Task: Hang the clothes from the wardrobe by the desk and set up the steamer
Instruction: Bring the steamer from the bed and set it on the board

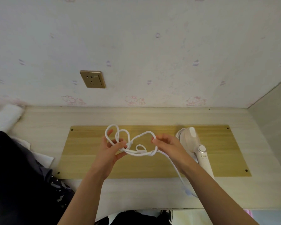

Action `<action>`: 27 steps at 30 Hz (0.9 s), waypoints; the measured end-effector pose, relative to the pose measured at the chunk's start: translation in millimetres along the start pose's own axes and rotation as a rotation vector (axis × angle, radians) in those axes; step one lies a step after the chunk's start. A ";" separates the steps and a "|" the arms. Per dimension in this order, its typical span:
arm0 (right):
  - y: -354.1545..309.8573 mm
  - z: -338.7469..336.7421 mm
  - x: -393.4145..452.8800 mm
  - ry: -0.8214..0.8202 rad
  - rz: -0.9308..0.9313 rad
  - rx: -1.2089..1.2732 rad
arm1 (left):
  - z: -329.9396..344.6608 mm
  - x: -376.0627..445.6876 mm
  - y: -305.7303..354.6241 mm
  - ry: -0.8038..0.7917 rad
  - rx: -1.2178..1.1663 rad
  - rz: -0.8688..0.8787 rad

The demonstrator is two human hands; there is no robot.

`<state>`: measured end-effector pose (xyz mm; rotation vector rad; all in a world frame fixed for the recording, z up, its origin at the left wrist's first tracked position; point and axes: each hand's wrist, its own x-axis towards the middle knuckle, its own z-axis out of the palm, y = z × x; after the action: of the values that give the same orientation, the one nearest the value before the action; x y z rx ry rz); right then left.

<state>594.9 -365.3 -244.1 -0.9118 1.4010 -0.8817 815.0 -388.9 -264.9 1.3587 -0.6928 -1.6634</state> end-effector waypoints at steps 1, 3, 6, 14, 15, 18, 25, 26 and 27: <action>-3.1 2.9 1.1 -0.006 -0.026 -0.035 | -0.3 0.1 -0.8 0.018 0.013 0.011; -11.9 8.9 2.1 -0.028 -0.088 -0.058 | -0.5 1.1 -1.8 0.072 0.078 0.033; -28.0 16.1 -0.1 -0.078 -0.169 0.061 | 1.2 -1.0 -2.9 0.126 0.172 0.051; -73.2 14.1 -5.1 -0.056 -0.228 0.353 | 6.3 -6.2 -6.8 0.003 0.599 0.281; -78.0 13.1 -5.9 -0.055 -0.237 0.357 | 8.8 -5.5 -8.6 0.027 0.659 0.328; -89.9 8.9 -9.7 -0.075 -0.258 0.379 | 12.9 0.7 -13.3 0.074 0.742 0.407; -103.2 -2.2 -8.3 -0.047 -0.312 0.237 | 19.0 0.0 -2.5 -0.096 0.595 0.358; -102.5 -2.1 -7.5 -0.042 -0.313 0.211 | 18.0 1.0 -4.1 -0.083 0.599 0.357; -101.7 -2.1 -6.9 -0.039 -0.312 0.195 | 17.4 0.6 -5.0 -0.065 0.628 0.386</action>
<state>595.6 -400.6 -148.5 -1.0066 1.1326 -1.2065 796.9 -388.6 -265.0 1.4646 -1.5008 -1.2250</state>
